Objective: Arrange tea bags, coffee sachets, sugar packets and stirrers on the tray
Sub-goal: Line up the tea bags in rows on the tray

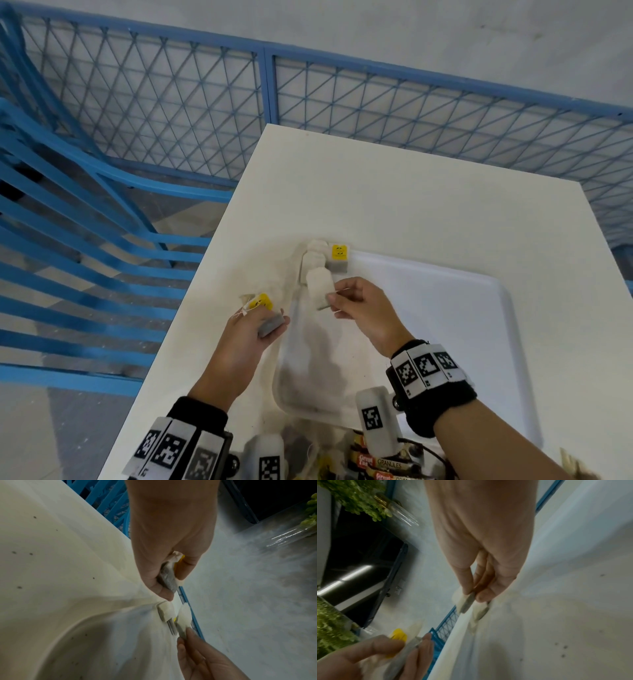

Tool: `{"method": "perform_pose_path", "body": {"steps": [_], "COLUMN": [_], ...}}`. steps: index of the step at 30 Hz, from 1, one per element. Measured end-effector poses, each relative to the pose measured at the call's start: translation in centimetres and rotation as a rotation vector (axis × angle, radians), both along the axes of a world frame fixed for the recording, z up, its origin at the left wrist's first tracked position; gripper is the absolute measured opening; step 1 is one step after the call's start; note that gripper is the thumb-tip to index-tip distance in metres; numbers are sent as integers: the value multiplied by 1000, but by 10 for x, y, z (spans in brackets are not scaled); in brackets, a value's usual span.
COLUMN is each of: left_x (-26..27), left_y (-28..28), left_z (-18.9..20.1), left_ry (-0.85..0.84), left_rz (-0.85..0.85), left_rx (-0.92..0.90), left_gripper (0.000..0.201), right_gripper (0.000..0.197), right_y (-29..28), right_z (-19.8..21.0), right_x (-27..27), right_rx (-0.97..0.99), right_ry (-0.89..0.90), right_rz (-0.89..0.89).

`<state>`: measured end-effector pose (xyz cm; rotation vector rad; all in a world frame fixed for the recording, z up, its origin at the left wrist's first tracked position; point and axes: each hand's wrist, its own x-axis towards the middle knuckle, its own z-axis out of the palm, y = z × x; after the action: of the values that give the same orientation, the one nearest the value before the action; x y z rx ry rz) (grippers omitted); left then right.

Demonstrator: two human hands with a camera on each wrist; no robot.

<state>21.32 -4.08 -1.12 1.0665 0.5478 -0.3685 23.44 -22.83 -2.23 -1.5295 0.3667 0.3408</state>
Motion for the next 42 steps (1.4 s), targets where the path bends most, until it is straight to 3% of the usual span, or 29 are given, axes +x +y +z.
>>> {"method": "perform_pose_path", "body": {"steps": [4, 6, 9, 17, 23, 30, 33, 37, 42], "left_x": [-1, -2, -4, -7, -7, -7, -6, -4, -5], "left_y": [-2, -2, -2, -7, -8, -13, -13, -11, -8], "left_z": [2, 3, 0, -3, -4, -3, -3, -4, -2], "left_ry": [-13, -5, -12, -40, -45, -56, -60, -91, -144], "left_rz": [-3, -26, -36, -79, -112, -108, -113, -145, -189], "left_rx": [-29, -1, 32, 57, 140, 156, 156, 172, 192], "left_gripper": [9, 4, 12, 13, 15, 15, 13, 21, 47], "right_gripper": [14, 13, 15, 21, 26, 16, 11, 17, 21], "right_y": [-11, -12, -11, 1, 1, -1, 6, 14, 17], "right_z": [-11, -16, -19, -23, -30, -19, -3, 12, 9], "right_x": [8, 13, 21, 30, 34, 27, 17, -1, -9], "right_rx": [-63, -102, -150, -194, -381, -473, -364, -34, 114], "right_ry": [4, 19, 16, 4, -41, -116, -115, -17, 31], "right_rz": [-185, -224, -252, -272, -240, -201, -29, 260, 256]}}
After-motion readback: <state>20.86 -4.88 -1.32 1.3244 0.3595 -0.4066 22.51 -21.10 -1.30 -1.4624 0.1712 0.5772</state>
